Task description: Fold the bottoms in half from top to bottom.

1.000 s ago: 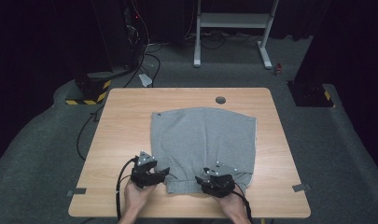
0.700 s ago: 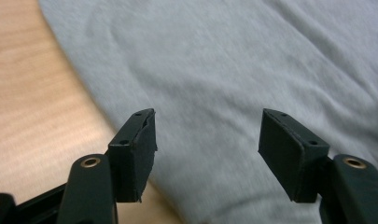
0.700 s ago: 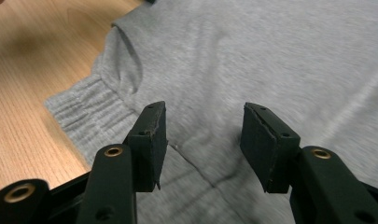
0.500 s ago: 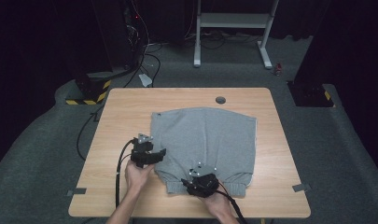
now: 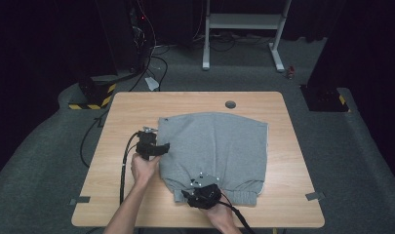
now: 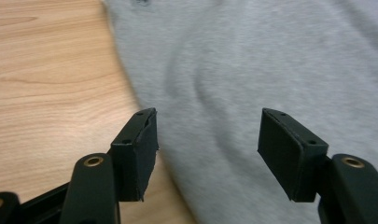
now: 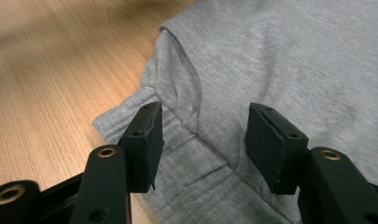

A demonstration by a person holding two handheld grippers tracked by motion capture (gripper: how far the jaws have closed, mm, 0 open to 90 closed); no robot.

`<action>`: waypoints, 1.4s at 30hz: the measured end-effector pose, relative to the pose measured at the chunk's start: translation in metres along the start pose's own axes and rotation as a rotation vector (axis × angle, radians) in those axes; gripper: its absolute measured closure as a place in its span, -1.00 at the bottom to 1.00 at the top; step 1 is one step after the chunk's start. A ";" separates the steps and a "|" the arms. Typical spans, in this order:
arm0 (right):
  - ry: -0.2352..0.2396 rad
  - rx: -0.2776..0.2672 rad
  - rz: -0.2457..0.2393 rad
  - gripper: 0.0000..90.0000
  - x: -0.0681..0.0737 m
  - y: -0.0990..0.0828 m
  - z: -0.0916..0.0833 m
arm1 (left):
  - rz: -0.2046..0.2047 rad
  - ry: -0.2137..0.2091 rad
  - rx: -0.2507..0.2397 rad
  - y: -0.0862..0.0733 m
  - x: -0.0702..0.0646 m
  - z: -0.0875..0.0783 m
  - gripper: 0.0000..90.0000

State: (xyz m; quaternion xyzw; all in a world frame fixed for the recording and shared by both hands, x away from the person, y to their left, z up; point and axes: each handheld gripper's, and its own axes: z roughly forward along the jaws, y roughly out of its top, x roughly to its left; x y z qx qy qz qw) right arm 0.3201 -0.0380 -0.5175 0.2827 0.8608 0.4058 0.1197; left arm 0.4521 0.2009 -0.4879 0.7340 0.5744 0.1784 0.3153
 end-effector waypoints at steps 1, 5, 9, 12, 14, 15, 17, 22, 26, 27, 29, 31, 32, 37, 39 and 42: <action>0.002 0.001 -0.002 0.00 0.000 0.000 0.001 | -0.004 0.007 0.002 0.001 0.001 0.003 -0.16; 0.025 -0.030 -0.010 0.00 0.003 0.001 -0.002 | -0.039 0.021 -0.021 0.004 0.006 0.011 -0.15; 0.045 -0.029 -0.041 0.00 0.009 0.004 -0.004 | -0.096 0.029 -0.042 0.005 0.017 0.024 -0.14; 0.066 -0.021 -0.060 0.00 0.014 0.009 -0.004 | -0.064 0.037 -0.007 0.017 0.018 0.034 -0.18; 0.084 -0.010 -0.057 -0.01 0.016 0.009 -0.002 | -0.051 0.023 -0.025 0.023 0.015 0.037 -0.18; 0.084 -0.010 -0.057 -0.01 0.016 0.009 -0.002 | -0.051 0.023 -0.025 0.023 0.015 0.037 -0.17; 0.077 0.023 -0.077 -0.02 0.023 0.009 0.006 | -0.055 0.035 0.001 0.029 0.016 0.046 -0.18; 0.076 0.061 -0.090 -0.06 0.031 0.010 0.014 | -0.055 0.050 0.032 0.034 0.017 0.058 -0.20; 0.051 0.076 -0.106 -0.06 0.034 0.009 0.014 | -0.023 0.086 0.037 0.039 0.016 0.063 -0.16; 0.050 0.081 -0.102 -0.04 0.033 0.009 0.014 | -0.019 0.092 0.035 0.039 0.016 0.064 -0.12; 0.041 0.088 -0.113 -0.02 0.034 0.009 0.014 | -0.011 0.116 0.027 0.040 0.017 0.065 0.02; 0.014 0.104 -0.152 0.02 0.037 0.009 0.014 | -0.004 0.124 0.027 0.041 0.019 0.065 0.17; 0.006 0.106 -0.163 0.04 0.038 0.009 0.014 | -0.003 0.127 0.031 0.042 0.020 0.065 0.22; -0.012 0.121 -0.159 0.27 0.039 0.010 0.012 | -0.037 0.104 0.055 0.048 0.025 0.066 0.65; -0.015 0.122 -0.157 0.34 0.039 0.010 0.012 | -0.055 0.088 0.054 0.048 0.026 0.066 0.78; -0.038 0.125 -0.158 0.60 0.038 0.008 0.008 | -0.097 0.049 0.054 0.048 0.030 0.066 0.84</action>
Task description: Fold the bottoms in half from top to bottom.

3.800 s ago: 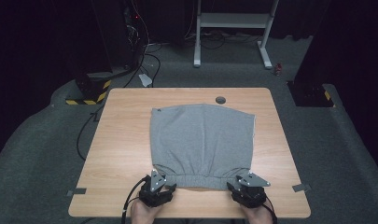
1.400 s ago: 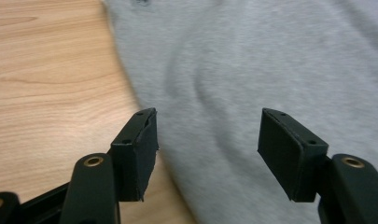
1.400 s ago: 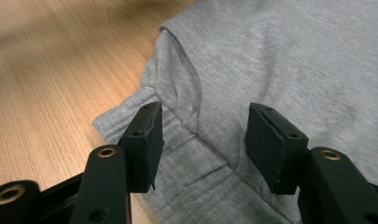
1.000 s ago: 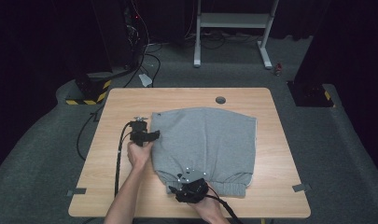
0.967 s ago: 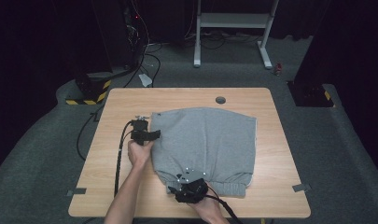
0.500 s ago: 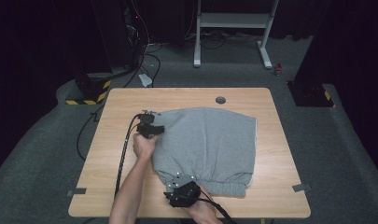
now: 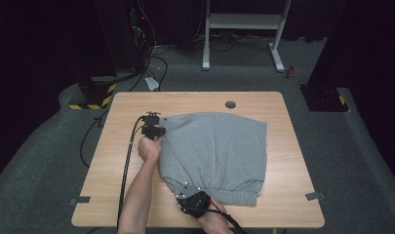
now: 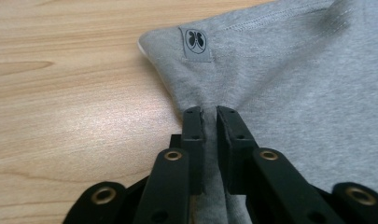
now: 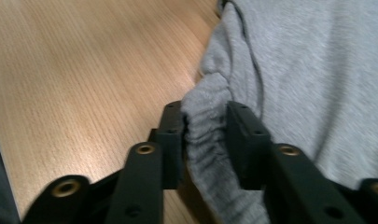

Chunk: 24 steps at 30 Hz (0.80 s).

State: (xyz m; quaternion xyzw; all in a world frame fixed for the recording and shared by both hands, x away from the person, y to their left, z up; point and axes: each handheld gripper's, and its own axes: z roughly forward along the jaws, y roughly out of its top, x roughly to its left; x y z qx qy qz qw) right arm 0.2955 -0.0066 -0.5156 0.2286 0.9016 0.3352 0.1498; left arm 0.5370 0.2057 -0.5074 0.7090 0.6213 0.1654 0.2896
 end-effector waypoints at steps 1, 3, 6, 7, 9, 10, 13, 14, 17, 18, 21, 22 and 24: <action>-0.003 -0.001 -0.001 0.65 0.000 0.000 0.000 | 0.000 -0.009 0.000 0.000 0.002 0.000 0.86; -0.007 -0.001 0.001 0.69 0.000 0.000 -0.001 | -0.008 -0.021 -0.004 0.000 0.004 0.000 0.86; -0.009 -0.001 0.005 0.78 -0.001 -0.001 -0.003 | -0.020 -0.057 -0.022 0.000 0.004 -0.003 0.88; 0.002 -0.005 0.014 0.80 -0.002 -0.002 -0.004 | -0.018 -0.068 -0.032 0.001 0.006 -0.004 0.88; 0.004 -0.004 0.011 0.80 -0.003 -0.002 -0.004 | -0.026 -0.092 -0.061 0.002 0.005 -0.010 0.88; 0.008 -0.004 0.015 0.81 -0.003 -0.001 -0.005 | -0.023 -0.104 -0.076 0.003 0.005 -0.014 0.88; 0.017 -0.010 0.026 0.81 -0.003 -0.002 -0.006 | -0.031 -0.140 -0.133 0.007 0.005 -0.027 0.88; 0.021 -0.013 0.030 0.81 -0.003 -0.002 -0.006 | -0.043 -0.165 -0.157 0.010 0.006 -0.033 0.88; 0.042 -0.013 0.033 0.82 -0.004 -0.002 -0.011 | -0.022 -0.180 -0.168 0.014 0.006 -0.043 0.88; 0.046 -0.014 0.037 0.82 -0.005 -0.001 -0.012 | -0.011 -0.185 -0.176 0.016 0.004 -0.047 0.88; 0.063 -0.040 0.056 0.82 -0.009 0.000 -0.019 | 0.007 -0.198 -0.189 0.021 0.002 -0.055 0.88; 0.064 -0.046 0.059 0.82 -0.009 0.001 -0.021 | 0.005 -0.204 -0.202 0.023 0.001 -0.058 0.89; 0.063 -0.050 0.057 0.82 -0.009 0.002 -0.022 | -0.006 -0.216 -0.208 0.024 0.001 -0.061 0.88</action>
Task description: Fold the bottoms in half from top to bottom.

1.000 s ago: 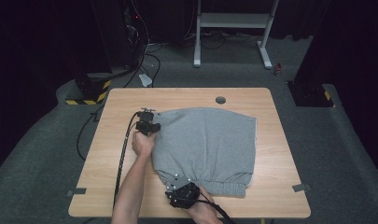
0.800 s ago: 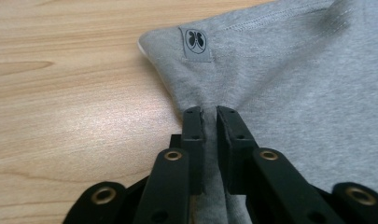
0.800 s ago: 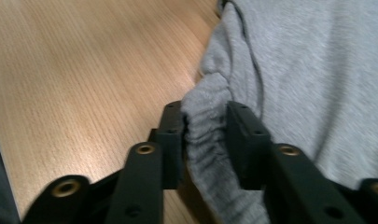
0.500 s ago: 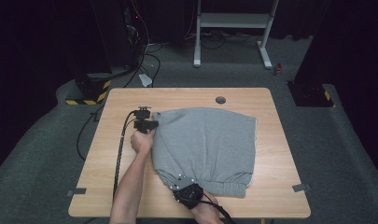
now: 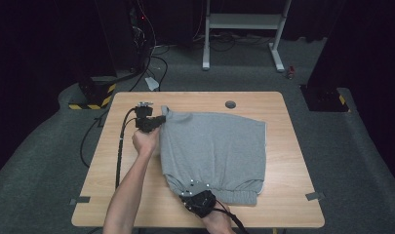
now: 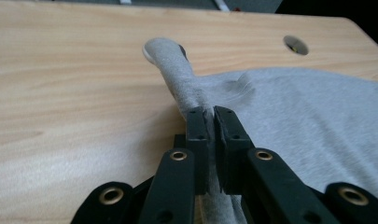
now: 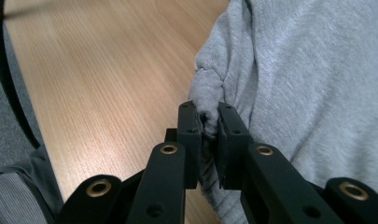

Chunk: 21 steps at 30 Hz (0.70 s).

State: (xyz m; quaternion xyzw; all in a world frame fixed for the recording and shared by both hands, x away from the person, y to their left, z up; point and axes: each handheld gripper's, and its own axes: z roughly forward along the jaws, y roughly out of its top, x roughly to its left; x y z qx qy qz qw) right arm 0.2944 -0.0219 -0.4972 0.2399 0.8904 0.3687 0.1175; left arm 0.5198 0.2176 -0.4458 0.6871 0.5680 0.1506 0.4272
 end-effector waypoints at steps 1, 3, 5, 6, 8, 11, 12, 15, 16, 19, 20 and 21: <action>0.000 -0.007 -0.008 0.82 0.001 0.002 -0.003 | 0.003 0.000 0.005 0.002 -0.001 -0.002 0.88; -0.001 -0.009 -0.011 0.82 0.001 0.003 -0.004 | 0.028 0.009 0.014 0.006 -0.003 -0.004 0.89; 0.038 -0.028 0.015 0.82 -0.002 0.004 -0.007 | 0.044 0.004 0.026 0.010 -0.004 -0.007 0.89; 0.054 -0.035 0.028 0.82 -0.004 0.004 -0.007 | 0.043 0.001 0.024 0.011 -0.004 -0.008 0.89; 0.065 -0.041 0.039 0.82 -0.005 0.005 -0.007 | 0.034 -0.004 0.026 0.013 -0.004 -0.010 0.89; 0.070 -0.048 0.018 0.82 -0.002 0.009 -0.009 | 0.063 0.006 0.040 0.018 -0.002 -0.017 0.89; 0.070 -0.048 0.018 0.82 -0.002 0.009 -0.009 | 0.063 0.006 0.040 0.018 -0.002 -0.017 0.89; 0.086 -0.068 0.016 0.82 -0.003 0.013 -0.012 | 0.063 0.002 0.029 0.022 -0.001 -0.024 0.89; 0.086 -0.068 0.016 0.82 -0.003 0.013 -0.012 | 0.061 0.000 0.023 0.023 0.000 -0.027 0.89; 0.098 -0.082 0.003 0.83 0.000 0.020 -0.015 | 0.048 -0.006 0.004 0.027 0.004 -0.036 0.89; 0.103 -0.088 0.000 0.83 0.001 0.023 -0.017 | 0.039 -0.008 -0.002 0.028 0.006 -0.040 0.89; 0.114 -0.095 0.001 0.83 0.002 0.027 -0.018 | 0.037 -0.011 -0.001 0.030 0.009 -0.043 0.90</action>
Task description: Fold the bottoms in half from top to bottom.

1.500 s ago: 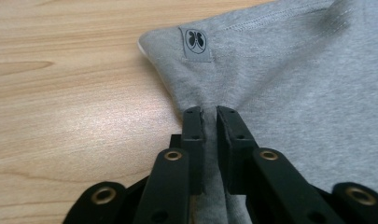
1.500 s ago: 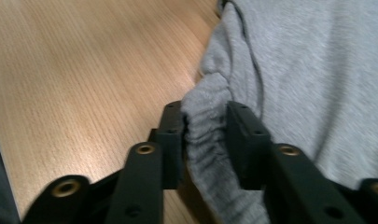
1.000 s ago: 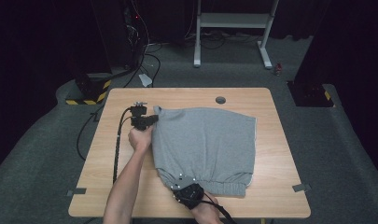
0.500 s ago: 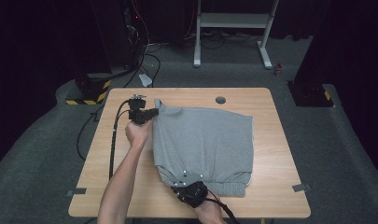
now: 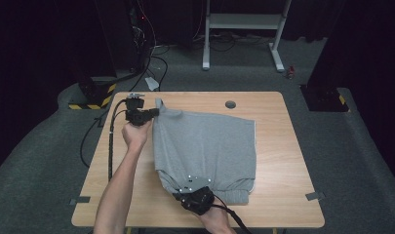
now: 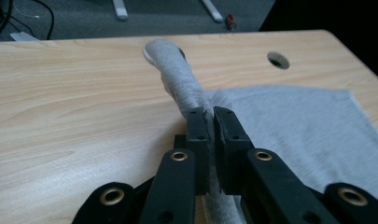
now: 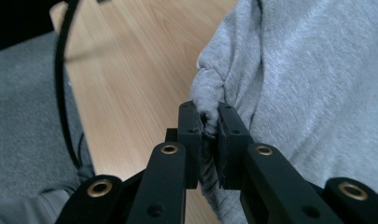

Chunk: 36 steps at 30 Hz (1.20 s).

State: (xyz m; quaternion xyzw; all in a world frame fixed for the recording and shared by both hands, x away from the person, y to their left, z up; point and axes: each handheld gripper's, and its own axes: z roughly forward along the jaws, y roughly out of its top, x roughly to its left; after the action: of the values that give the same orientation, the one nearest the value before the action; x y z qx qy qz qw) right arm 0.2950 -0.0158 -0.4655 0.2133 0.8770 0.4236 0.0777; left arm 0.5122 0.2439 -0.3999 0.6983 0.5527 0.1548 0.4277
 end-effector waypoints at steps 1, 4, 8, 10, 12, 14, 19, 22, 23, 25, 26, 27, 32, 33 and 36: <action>0.003 -0.007 -0.023 0.83 0.004 0.010 0.000 | 0.014 0.015 0.009 0.002 0.003 -0.004 0.90; 0.037 -0.035 -0.035 0.83 0.010 0.025 0.003 | 0.016 0.024 0.005 0.010 0.011 -0.021 0.90; 0.051 -0.066 -0.062 0.83 0.021 0.033 0.005 | 0.023 0.029 0.001 0.013 0.014 -0.035 0.90; 0.047 -0.068 -0.069 0.83 0.021 0.032 0.004 | 0.026 0.028 -0.002 0.012 0.015 -0.040 0.90; 0.035 -0.078 -0.047 0.83 0.017 0.026 0.000 | 0.027 0.017 -0.017 0.011 0.013 -0.042 0.90; 0.016 -0.081 -0.038 0.83 0.015 0.021 -0.004 | 0.022 0.007 -0.023 0.010 0.010 -0.040 0.90; -0.021 -0.097 -0.019 0.82 0.009 0.008 -0.017 | 0.039 -0.023 -0.043 0.011 -0.003 -0.029 0.90; -0.053 -0.105 -0.019 0.82 0.006 -0.001 -0.023 | 0.050 -0.034 -0.044 0.013 -0.015 -0.020 0.90; -0.058 -0.105 -0.017 0.82 0.006 -0.003 -0.024 | 0.058 -0.038 -0.051 0.013 -0.019 -0.017 0.90; -0.071 -0.108 -0.005 0.82 0.004 -0.008 -0.027 | 0.070 -0.040 -0.060 0.014 -0.025 -0.014 0.90; -0.071 -0.108 -0.005 0.82 0.004 -0.008 -0.027 | 0.070 -0.040 -0.060 0.014 -0.025 -0.014 0.90; -0.077 -0.111 -0.004 0.82 0.002 -0.011 -0.028 | 0.076 -0.044 -0.063 0.015 -0.030 -0.012 0.90; -0.121 -0.116 0.031 0.82 -0.006 -0.027 -0.037 | 0.125 -0.064 -0.061 0.017 -0.048 0.001 0.90; -0.124 -0.117 0.039 0.82 -0.007 -0.029 -0.037 | 0.129 -0.071 -0.063 0.017 -0.051 0.003 0.89; -0.125 -0.128 0.069 0.82 -0.010 -0.036 -0.039 | 0.134 -0.088 -0.067 0.017 -0.058 0.008 0.89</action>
State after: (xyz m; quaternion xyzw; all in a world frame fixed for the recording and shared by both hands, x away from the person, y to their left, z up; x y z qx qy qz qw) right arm 0.2804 -0.0677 -0.4690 0.2638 0.8337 0.4672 0.1309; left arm 0.5089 0.1877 -0.3764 0.7251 0.4801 0.1707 0.4632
